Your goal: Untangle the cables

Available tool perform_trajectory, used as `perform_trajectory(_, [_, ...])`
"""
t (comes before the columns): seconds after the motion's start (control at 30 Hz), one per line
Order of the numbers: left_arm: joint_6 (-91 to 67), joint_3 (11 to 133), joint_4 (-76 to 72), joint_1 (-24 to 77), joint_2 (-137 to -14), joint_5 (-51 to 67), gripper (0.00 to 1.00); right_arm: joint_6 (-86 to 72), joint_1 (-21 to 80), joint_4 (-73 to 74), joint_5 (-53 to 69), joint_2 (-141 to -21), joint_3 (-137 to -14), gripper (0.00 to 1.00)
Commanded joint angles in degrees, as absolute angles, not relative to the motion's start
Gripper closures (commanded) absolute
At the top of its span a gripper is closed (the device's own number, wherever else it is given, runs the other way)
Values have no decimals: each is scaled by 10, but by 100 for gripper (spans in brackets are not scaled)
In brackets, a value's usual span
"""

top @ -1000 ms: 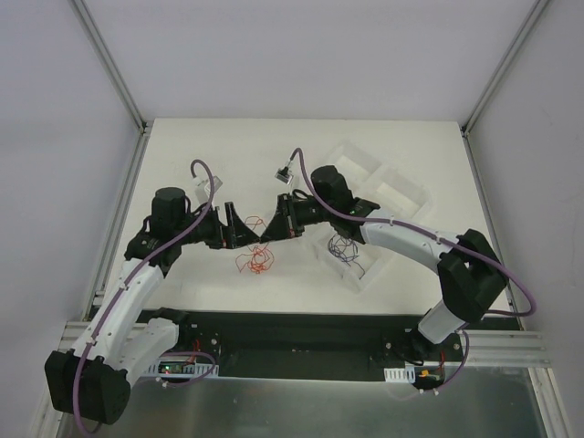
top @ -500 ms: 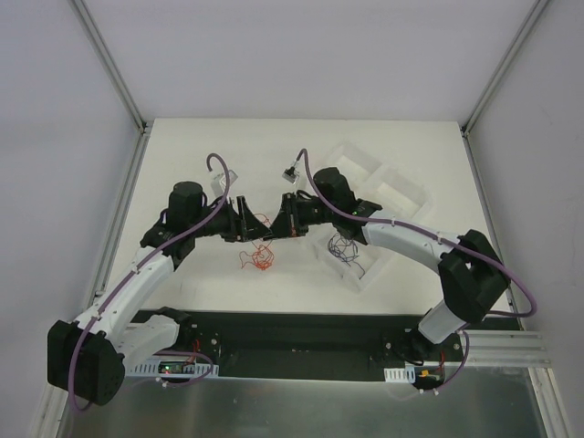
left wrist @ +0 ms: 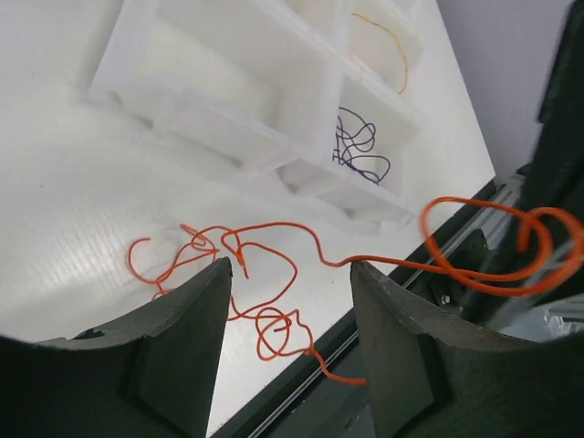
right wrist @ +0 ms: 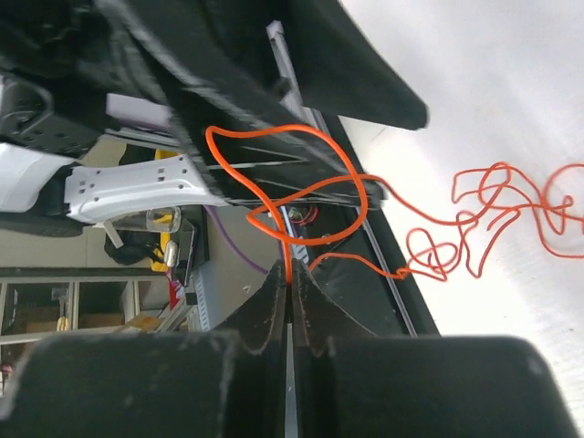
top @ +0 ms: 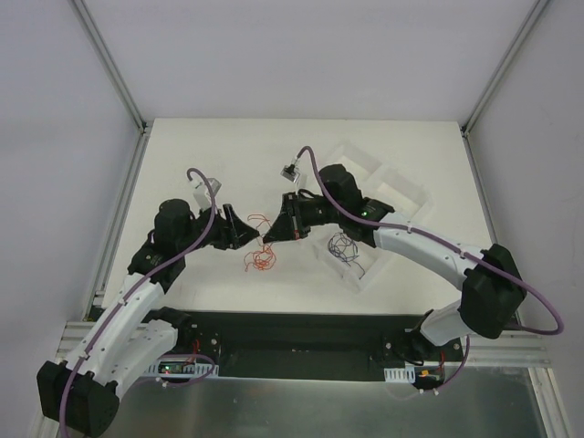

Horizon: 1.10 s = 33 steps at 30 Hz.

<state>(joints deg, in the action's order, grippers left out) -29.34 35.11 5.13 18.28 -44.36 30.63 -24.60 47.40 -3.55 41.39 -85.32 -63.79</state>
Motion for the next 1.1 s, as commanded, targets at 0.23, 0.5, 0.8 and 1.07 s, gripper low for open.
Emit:
perform_trajectory(0.23, [-280,334,-42,191,-482,369,27,-277,480,-92,459,-828,-686,100])
perform_trajectory(0.5, [-312,334,-144,228,-515,376,16,-299,489,-110,463,-838,-686,100])
perform_trajectory(0.8, [-303,313,-40,233,-481,278,41,-286,485,-91,448,-824,-681,100])
perform_trajectory(1.07, [-297,254,-36,233,-371,253,17,-289,461,-82,452,-828,-682,100])
